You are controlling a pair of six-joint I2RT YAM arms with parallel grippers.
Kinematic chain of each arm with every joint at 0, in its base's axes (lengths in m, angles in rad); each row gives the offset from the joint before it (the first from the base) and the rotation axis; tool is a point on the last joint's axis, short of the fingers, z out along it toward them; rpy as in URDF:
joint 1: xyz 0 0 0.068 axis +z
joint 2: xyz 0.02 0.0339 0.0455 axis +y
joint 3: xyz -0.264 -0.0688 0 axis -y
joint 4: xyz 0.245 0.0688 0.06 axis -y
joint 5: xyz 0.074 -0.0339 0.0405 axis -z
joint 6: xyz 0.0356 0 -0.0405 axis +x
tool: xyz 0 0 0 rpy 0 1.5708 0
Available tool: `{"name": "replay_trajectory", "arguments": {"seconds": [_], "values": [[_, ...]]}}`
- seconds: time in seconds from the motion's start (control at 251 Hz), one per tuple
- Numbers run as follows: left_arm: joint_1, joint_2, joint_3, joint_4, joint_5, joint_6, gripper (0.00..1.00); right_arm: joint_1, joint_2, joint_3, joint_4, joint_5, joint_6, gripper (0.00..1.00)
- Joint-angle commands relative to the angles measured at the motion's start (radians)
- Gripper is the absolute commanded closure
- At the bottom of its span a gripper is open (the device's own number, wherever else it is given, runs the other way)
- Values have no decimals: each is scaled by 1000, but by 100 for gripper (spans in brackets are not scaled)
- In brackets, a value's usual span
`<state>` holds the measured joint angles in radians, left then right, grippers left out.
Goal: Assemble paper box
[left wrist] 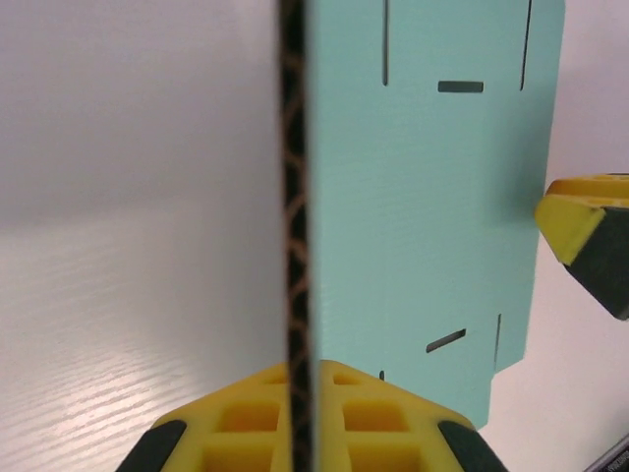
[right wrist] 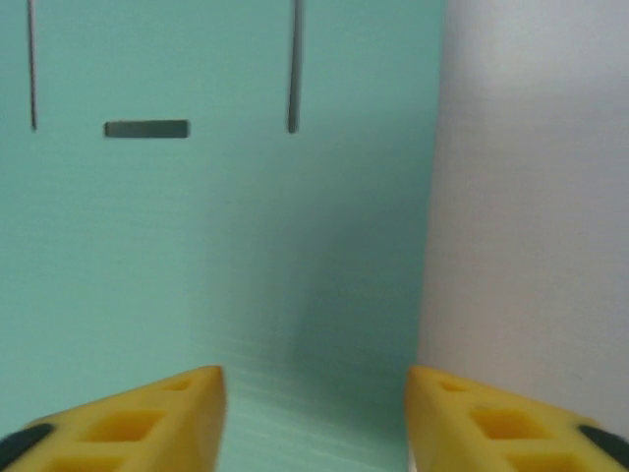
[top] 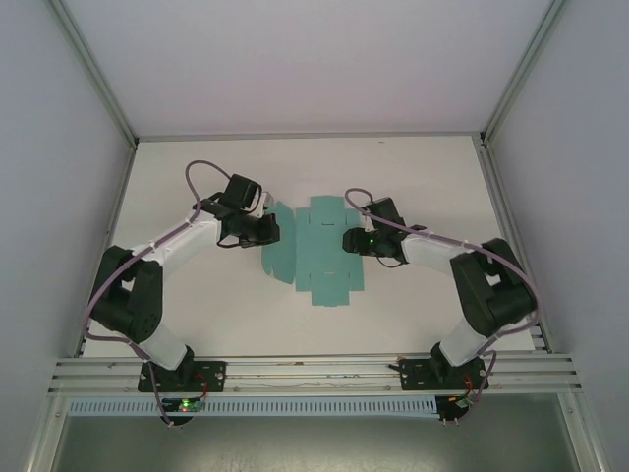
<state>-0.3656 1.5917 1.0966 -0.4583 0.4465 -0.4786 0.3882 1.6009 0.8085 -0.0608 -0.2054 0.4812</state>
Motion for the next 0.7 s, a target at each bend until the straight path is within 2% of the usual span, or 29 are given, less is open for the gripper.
{"name": "replay_trajectory", "arguments": {"seconds": [0.0, 0.132, 0.239, 0.327, 0.423, 0.591, 0.698], "values": [[-7, -116, 10, 138, 78, 85, 100, -87, -148, -3, -40, -81, -94, 37], [0, -242, -22, 239, 144, 115, 100, -218, -275, -48, 62, -309, -129, 21], [3, -346, -90, 343, 185, 100, 100, -298, -334, -73, 165, -509, -104, 21], [2, -416, -151, 432, 220, 60, 100, -321, -355, -80, 218, -603, -96, 20], [2, -476, -185, 493, 270, 39, 100, -328, -360, -82, 263, -662, -86, 20], [2, -552, -214, 522, 251, 19, 100, -339, -358, -98, 358, -750, -44, 21], [2, -583, -231, 561, 277, -3, 100, -342, -354, -112, 366, -759, -28, 22]]}}
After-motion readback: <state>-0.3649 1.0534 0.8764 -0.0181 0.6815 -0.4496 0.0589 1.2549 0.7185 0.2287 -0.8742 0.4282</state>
